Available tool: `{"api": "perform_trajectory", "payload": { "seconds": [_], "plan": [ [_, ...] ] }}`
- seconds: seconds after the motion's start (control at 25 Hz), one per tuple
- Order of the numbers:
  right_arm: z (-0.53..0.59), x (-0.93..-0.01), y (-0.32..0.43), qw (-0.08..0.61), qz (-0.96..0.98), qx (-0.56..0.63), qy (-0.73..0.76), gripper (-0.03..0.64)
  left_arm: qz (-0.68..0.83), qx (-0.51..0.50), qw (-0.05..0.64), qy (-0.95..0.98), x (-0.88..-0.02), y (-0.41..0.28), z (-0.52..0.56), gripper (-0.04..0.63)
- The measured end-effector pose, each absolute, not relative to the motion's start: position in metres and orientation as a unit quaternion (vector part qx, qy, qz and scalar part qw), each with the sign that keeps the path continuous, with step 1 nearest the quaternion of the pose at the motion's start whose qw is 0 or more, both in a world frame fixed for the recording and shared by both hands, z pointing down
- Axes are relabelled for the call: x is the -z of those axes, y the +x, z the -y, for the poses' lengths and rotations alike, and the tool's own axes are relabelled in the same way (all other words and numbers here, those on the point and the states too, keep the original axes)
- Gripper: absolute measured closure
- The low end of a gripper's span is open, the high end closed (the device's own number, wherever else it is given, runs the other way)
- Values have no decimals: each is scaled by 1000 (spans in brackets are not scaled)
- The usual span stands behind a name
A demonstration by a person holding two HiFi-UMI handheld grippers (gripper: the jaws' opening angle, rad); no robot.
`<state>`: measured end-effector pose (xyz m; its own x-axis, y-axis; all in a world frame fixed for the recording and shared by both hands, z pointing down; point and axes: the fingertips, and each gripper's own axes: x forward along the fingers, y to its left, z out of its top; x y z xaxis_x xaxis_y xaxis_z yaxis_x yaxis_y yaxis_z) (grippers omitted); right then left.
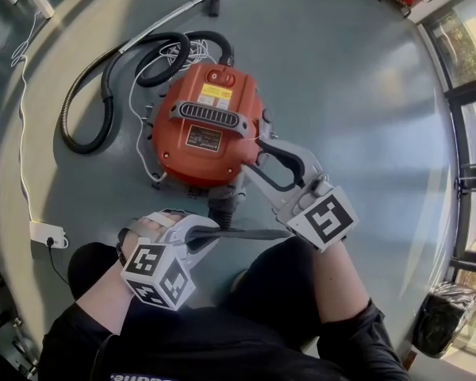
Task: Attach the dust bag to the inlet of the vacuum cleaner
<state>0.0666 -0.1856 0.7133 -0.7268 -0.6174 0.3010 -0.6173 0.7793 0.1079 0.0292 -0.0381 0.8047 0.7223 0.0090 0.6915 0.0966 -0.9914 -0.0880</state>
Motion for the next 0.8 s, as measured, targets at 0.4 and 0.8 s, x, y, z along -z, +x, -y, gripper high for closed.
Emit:
{"api": "perform_trajectory", "payload": {
  "seconds": [0.4,0.8],
  "plan": [
    [234,-731,66,199,927,21,318,465,24,361,55,-931,-807,30,39,541],
    [248,-745,50,222,941,36,254,472,12,358,53,-932,-805,28,43,540]
  ]
}}
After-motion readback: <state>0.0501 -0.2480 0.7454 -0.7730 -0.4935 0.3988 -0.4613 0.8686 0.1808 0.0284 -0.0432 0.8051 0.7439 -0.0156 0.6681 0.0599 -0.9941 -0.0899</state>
